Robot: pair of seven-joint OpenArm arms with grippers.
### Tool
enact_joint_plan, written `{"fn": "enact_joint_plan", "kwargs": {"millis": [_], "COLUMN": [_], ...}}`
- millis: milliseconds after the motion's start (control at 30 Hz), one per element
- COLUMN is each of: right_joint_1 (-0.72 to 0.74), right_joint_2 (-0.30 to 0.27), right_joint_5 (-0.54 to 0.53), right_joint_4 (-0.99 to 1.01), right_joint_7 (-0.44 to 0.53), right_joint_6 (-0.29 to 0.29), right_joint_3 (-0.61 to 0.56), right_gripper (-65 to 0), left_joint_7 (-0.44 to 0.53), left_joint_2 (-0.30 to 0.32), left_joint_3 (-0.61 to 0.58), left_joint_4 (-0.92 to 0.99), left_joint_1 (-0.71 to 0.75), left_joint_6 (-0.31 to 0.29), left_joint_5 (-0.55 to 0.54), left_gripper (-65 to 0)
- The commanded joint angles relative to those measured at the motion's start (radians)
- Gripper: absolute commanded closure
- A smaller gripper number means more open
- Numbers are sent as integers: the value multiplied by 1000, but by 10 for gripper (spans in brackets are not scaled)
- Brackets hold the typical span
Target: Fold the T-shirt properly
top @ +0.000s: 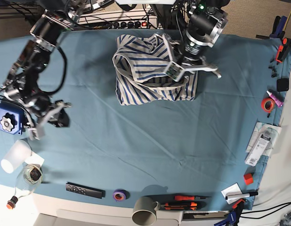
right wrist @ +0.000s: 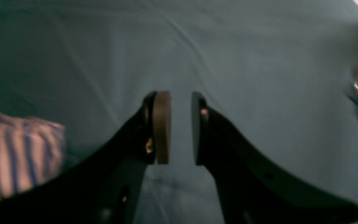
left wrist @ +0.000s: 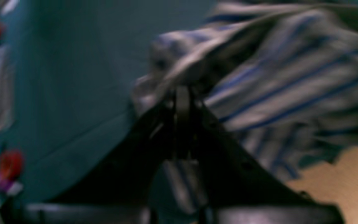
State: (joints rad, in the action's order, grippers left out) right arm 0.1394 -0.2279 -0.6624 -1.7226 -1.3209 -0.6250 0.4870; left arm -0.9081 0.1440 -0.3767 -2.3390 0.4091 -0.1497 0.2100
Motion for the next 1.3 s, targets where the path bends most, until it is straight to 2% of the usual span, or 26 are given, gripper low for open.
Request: {"fn": "enact_joint_plan", "kwargs": {"millis": [0,233,300,367,467,800,900,1033,1200,1267], "right_joint_1": [6,-63,-74,-81,-86,-87,-87,-87,-87,-87], "right_joint_2": [-30,-97,-100,-99,-99,-99,-99,-99,-99,-99], "right_joint_5": [-26,-56,-74,-83,-85,-89,-89,-89,-89,-89], "right_joint_4": [-16,-16,-16,-16,-16,-16,-16,-16,-16,-16], "right_joint_7": [13,-24,-34,-38,-40,-46,-47,-45,-36,-28], "right_joint_6": [2,2,2,2,2,2,2,2,2,2], "right_joint_3": [11,33,33,33,33,33,33,33,33,33], "right_gripper": [-125,-125,-125,-125,-125,-125,-125,-125,-125,-125], "left_joint_7": [29,42,49,53,56,50,-2,-86,-166,-169], "left_joint_2": [-3,-3,-3,-3,-3,-3,-2,-2,-2,2], "left_joint_3": [0,0,0,0,0,0,0,0,0,0], "left_joint_4": [-17,-17,-17,-17,-12,130,145,145,113,85], "left_joint_1": [-6,-53,-64,-72,-81,-150,-159,-151,-108,-81], "left_joint_6": [-10,-9,-18,-61,-84,-85,-90,-167,-174,-174], "left_joint_5": [-19,-57,-95,-125,-146,-144,-143,-144,-143,-143], "left_gripper": [0,0,0,0,0,0,0,0,0,0]}}
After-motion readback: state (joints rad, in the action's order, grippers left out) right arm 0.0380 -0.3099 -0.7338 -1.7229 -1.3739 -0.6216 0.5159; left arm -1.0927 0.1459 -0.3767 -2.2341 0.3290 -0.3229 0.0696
